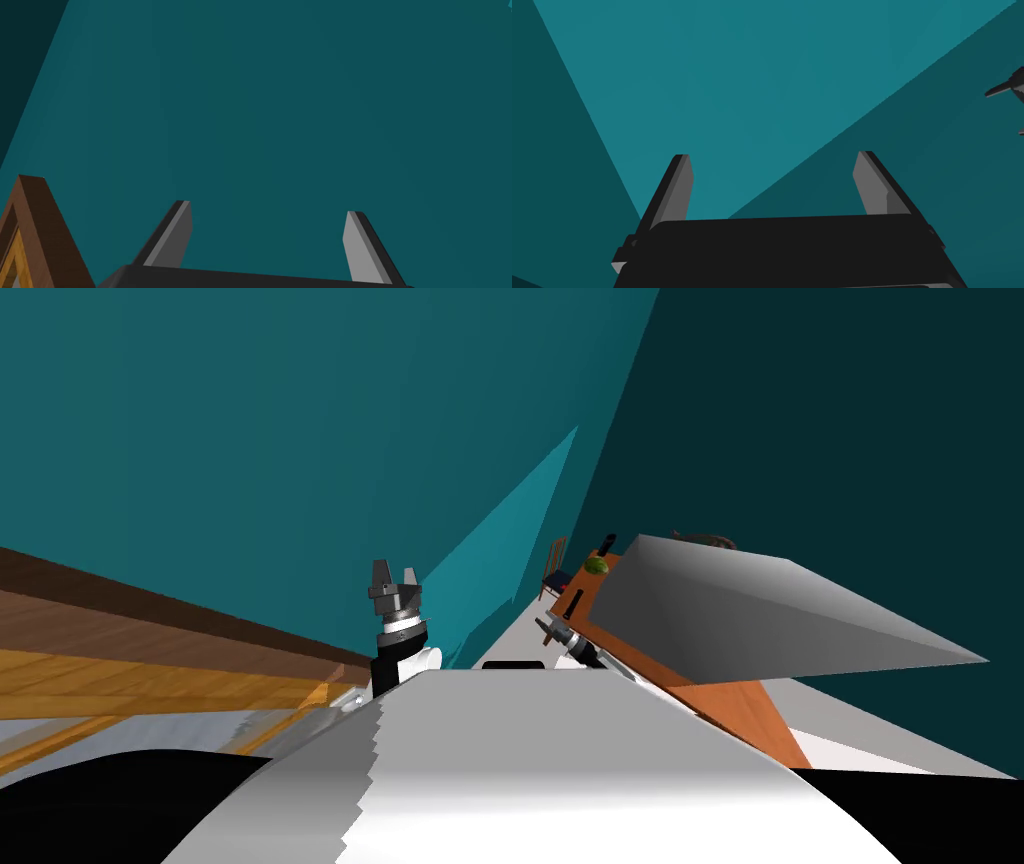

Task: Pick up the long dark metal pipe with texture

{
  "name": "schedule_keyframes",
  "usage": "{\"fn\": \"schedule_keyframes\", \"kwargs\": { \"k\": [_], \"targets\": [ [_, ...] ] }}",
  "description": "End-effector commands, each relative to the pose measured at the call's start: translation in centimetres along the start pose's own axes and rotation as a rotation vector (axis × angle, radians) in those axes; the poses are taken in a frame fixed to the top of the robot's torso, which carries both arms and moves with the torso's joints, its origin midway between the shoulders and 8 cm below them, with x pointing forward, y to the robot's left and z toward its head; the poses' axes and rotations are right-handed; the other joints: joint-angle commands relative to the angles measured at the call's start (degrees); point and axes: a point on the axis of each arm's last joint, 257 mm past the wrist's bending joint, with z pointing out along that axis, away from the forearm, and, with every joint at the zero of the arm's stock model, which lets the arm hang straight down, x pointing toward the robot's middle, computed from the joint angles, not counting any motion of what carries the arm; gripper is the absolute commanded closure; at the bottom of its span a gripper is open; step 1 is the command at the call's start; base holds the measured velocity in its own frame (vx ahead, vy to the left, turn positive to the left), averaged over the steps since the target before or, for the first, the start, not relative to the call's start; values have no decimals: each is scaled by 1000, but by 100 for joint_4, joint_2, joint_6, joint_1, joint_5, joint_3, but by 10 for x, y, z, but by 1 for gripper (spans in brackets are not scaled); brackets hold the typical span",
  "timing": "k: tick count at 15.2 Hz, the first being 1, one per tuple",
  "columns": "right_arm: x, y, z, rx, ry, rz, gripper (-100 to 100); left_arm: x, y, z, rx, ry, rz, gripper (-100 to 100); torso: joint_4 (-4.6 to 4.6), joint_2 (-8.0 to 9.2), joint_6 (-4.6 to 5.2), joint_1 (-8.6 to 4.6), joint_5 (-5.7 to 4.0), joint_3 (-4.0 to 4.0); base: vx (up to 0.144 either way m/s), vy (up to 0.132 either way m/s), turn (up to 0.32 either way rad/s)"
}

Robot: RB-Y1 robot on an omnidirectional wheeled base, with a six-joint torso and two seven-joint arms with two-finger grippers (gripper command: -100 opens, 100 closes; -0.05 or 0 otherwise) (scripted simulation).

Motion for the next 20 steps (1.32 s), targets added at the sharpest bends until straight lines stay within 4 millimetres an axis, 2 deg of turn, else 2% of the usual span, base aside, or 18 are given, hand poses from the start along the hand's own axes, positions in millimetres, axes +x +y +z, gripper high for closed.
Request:
{"fn": "schedule_keyframes", "kwargs": {
  "k": [1,3,4,7,8,10,11,13,14,16,17,19,20],
  "targets": [
    [24,-6,-11,-19,86,-68,-100,0,0,0,0,0,0,0,0,0,0,0,0,0,-31,8,339],
    [31,-14,-16,0,103,-64,-100,0,0,0,0,0,0,0,0,0,-4,-1,0,0,-29,1,222],
    [48,-15,-25,-29,169,-125,-100,0,0,0,0,0,0,0,0,-1,1,-3,0,-1,-30,11,253],
    [56,-24,-32,-7,189,-121,-100,0,0,0,0,0,0,0,-1,-3,-1,-2,-1,-1,-22,2,177],
    [73,-29,-44,-33,260,-182,-100,0,0,0,0,0,0,0,-1,-5,2,-3,-1,-3,-20,7,318],
    [78,-36,-50,-15,277,-179,-100,0,0,0,0,0,0,0,-1,-6,-6,-3,-1,-3,-20,-1,262],
    [94,-42,-65,-41,349,-240,-100,0,0,0,0,0,0,0,-1,-6,1,-5,-1,-4,-21,7,304],
    [99,-49,-71,-24,365,-237,-100,0,0,0,0,0,0,0,-1,-5,-4,-4,0,-3,-20,0,228],
    [113,-54,-87,-54,434,-297,-100,0,0,0,0,0,0,0,-1,-6,1,-5,-1,-3,-19,2,327],
    [118,-63,-95,-34,453,-294,-100,0,0,0,0,0,0,0,-1,-6,-5,-6,-1,-3,-18,-6,243],
    [130,-70,-114,-62,525,-352,-100,0,0,0,0,0,0,0,-1,-7,1,-8,-1,-4,-15,-2,307],
    [134,-77,-121,-45,542,-350,-100,0,0,0,0,0,0,0,-1,-8,-4,-8,-1,-5,-13,-9,250],
    [143,-84,-140,-78,610,-407,-100,0,0,0,0,0,0,0,-2,-9,1,-10,-2,-5,-13,-5,282]
  ]
}}
